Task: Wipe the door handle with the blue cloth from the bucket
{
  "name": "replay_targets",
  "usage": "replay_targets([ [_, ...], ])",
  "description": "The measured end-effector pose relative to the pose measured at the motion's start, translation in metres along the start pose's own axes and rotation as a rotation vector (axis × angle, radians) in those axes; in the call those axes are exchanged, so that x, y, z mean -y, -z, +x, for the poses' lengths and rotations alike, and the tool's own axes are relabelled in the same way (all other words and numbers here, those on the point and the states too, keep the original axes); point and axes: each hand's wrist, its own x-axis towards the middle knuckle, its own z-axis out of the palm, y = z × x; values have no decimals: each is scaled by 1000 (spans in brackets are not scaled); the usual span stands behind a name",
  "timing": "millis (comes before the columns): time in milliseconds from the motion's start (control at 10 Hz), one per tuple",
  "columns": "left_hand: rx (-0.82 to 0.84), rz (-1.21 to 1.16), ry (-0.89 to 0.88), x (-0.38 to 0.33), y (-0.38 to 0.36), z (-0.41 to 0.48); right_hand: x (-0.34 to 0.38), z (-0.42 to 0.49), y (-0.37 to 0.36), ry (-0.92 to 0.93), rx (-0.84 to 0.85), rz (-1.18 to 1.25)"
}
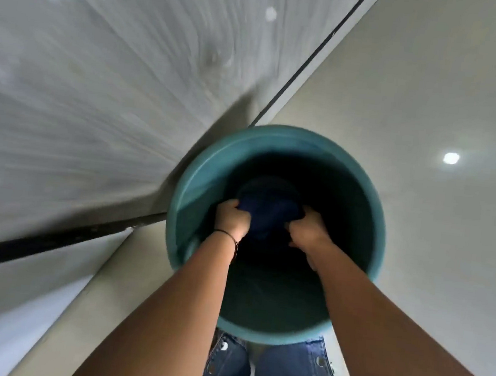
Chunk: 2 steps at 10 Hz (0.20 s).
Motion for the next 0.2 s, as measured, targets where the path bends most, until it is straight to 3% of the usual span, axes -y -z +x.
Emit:
replay_targets([
  [100,-11,35,95,11,-12,25,0,26,-10,-30,70,-163],
  [200,-53,40,83,16,-10,23,1,24,-17,-4,77,-211],
])
